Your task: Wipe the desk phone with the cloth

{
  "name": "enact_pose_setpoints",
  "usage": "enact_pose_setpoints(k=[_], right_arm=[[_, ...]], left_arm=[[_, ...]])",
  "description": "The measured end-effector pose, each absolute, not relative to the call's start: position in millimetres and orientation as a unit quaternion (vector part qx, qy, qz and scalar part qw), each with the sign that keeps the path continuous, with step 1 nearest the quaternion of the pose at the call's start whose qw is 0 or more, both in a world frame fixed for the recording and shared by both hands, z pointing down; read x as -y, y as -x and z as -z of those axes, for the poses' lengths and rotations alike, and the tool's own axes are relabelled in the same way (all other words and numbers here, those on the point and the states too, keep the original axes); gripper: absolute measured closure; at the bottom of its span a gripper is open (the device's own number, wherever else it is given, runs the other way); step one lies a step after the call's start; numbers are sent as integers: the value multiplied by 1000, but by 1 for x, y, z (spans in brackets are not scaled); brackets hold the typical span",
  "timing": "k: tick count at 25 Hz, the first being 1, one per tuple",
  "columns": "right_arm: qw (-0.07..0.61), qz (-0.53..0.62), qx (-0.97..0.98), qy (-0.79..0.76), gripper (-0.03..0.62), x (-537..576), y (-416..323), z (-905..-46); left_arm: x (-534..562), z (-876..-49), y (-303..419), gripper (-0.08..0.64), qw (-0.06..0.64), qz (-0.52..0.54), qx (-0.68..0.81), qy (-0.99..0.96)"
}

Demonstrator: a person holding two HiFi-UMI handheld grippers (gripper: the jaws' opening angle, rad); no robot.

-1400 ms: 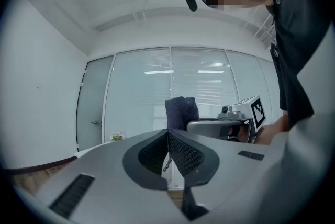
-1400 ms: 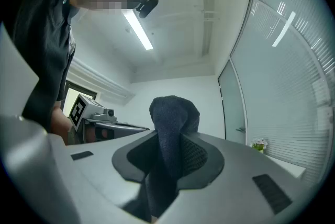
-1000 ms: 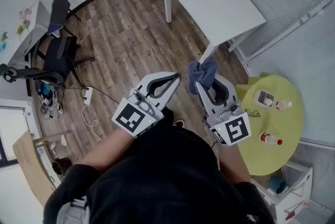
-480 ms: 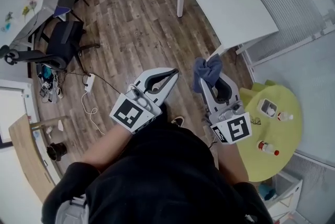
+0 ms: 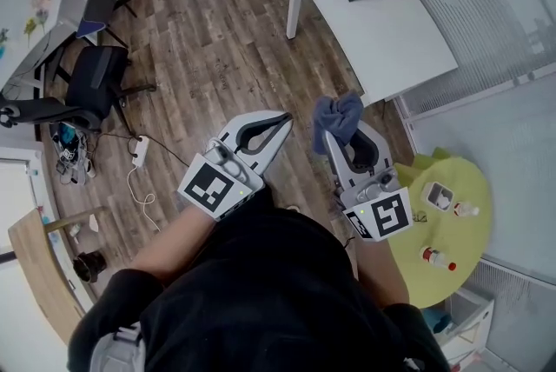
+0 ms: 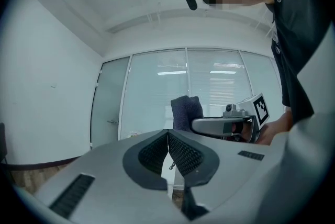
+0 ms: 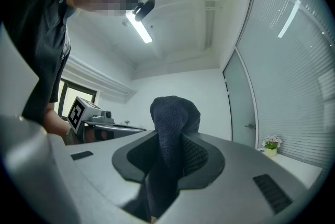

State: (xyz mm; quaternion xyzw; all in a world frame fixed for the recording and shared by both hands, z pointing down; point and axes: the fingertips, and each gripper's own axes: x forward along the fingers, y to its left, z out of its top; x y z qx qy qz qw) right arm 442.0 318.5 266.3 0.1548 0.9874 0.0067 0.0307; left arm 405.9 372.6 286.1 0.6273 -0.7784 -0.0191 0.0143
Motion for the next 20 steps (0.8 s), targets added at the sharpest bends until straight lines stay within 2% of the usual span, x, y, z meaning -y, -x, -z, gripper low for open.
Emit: enact_pose_setpoints(k=[20], right_arm=[[31, -10, -990, -134, 482, -353, -308, -261]], left_arm=[[-402, -281, -271, 549, 5, 34, 765, -643]])
